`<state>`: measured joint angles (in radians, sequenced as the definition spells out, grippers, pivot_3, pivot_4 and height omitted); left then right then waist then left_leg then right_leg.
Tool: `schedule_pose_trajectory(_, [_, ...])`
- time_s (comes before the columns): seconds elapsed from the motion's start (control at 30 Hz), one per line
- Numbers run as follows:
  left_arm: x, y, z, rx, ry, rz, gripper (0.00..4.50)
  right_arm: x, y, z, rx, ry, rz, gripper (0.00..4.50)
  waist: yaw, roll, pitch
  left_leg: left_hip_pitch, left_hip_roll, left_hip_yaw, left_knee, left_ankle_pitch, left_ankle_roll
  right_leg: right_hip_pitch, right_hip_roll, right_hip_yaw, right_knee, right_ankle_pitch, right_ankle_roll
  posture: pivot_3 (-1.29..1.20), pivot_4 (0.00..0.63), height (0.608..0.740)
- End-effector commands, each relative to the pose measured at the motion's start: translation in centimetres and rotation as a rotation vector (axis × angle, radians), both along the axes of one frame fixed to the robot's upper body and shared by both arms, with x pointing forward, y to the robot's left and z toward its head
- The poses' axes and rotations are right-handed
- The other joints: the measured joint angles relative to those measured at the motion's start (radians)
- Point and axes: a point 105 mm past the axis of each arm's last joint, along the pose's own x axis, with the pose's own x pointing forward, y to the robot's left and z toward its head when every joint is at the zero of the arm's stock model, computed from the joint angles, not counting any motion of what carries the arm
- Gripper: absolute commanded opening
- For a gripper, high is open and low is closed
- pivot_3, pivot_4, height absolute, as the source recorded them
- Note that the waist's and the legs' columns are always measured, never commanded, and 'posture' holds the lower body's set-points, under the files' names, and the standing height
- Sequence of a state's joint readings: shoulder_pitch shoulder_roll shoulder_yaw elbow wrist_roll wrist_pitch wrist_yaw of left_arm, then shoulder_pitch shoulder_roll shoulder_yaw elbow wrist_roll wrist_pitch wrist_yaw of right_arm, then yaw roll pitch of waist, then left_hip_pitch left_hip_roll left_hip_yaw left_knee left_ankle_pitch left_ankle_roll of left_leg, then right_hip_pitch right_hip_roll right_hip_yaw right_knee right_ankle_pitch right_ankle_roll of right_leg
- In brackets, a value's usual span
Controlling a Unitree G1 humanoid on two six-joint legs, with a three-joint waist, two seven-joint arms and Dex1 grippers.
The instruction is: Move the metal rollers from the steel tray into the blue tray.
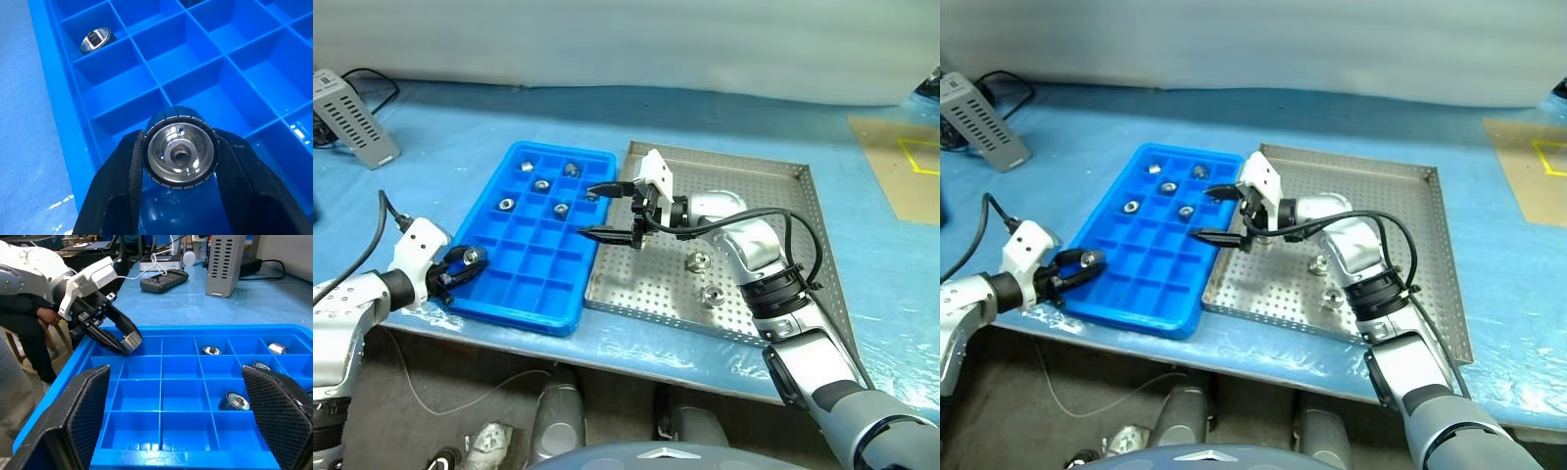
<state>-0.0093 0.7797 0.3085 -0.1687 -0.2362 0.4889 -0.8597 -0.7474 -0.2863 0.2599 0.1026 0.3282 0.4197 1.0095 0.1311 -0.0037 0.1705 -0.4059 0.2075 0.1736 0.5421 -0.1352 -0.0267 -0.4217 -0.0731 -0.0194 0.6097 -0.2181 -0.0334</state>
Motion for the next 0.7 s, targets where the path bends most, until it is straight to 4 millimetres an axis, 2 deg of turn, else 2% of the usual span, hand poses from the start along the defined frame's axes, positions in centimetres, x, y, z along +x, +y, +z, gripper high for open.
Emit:
schedule_pose_trajectory(0.03, [0.9, 1.0, 1.2, 0.036, -0.061, 0.041, 1.76, -0.4, -0.1, 0.9, 0.011, -0.051, 0.006, 4.50, -0.003, 0.000, 0.000, 0.000, 0.000, 0.000, 0.000, 0.000, 0.000, 0.000, 0.000, 0.000, 0.000, 0.000, 0.000, 0.17, 0.150, 0.740])
schedule_pose_trajectory(0.2, [1.3, 2.5, 1.7, 0.034, -0.064, 0.071, 1.76, -0.4, -0.2, 0.9, 0.013, -0.049, -0.007, 4.50, -0.008, 0.000, 0.000, 0.000, 0.000, 0.000, 0.000, 0.000, 0.000, 0.000, 0.000, 0.000, 0.000, 0.000, 0.000, 0.15, 0.150, 0.740])
schedule_pose_trajectory(0.27, [1.4, 2.7, 1.2, 0.043, -0.047, 0.067, 1.76, -0.3, -0.1, 0.9, 0.016, -0.048, -0.014, 4.50, -0.010, 0.000, 0.000, 0.001, 0.000, 0.000, 0.000, 0.000, -0.001, 0.000, 0.000, 0.000, 0.001, 0.000, 0.000, 0.14, 0.150, 0.740])
schedule_pose_trajectory(0.33, [1.3, 2.2, 0.9, 0.052, -0.037, 0.034, 2.48, -0.1, -0.1, 0.9, 0.015, -0.052, -0.021, 4.50, -0.011, 0.000, 0.000, 0.001, 0.000, 0.000, 0.000, 0.001, -0.001, 0.000, 0.000, 0.000, 0.002, 0.000, 0.000, 0.13, 0.150, 0.740])
schedule_pose_trajectory(0.37, [1.4, 1.9, 0.9, 0.046, -0.036, 0.024, 2.71, 0.0, 0.0, 0.9, 0.015, -0.053, -0.026, 4.50, -0.010, 0.000, 0.000, 0.001, 0.000, 0.000, 0.000, 0.000, -0.001, 0.000, 0.000, 0.001, 0.002, 0.000, 0.000, 0.13, 0.150, 0.740])
schedule_pose_trajectory(0.47, [2.1, 1.4, 1.6, 0.034, -0.056, 0.023, 3.64, 0.1, 0.0, 0.5, 0.015, -0.045, -0.038, 4.50, -0.009, 0.000, 0.000, 0.001, 0.000, 0.000, 0.001, 0.001, -0.001, 0.000, 0.000, 0.001, 0.003, 0.000, 0.000, 0.12, 0.150, 0.740])
schedule_pose_trajectory(0.6, [2.5, 0.5, 2.4, 0.019, -0.069, -0.019, 3.64, -0.1, -0.2, 0.1, 0.011, -0.048, -0.047, 4.50, -0.008, -0.001, 0.000, 0.001, 0.000, 0.000, 0.002, 0.001, -0.001, 0.000, 0.000, 0.000, 0.004, 0.000, 0.000, 0.10, 0.150, 0.740])
schedule_pose_trajectory(0.7, [2.6, -0.9, 3.6, 0.013, -0.090, -0.093, 3.64, -0.9, -0.3, 0.2, 0.011, -0.056, -0.052, 4.50, -0.007, -0.001, 0.000, 0.001, 0.000, 0.000, 0.002, 0.001, -0.001, 0.000, 0.000, 0.000, 0.004, 0.000, 0.000, 0.10, 0.150, 0.740])
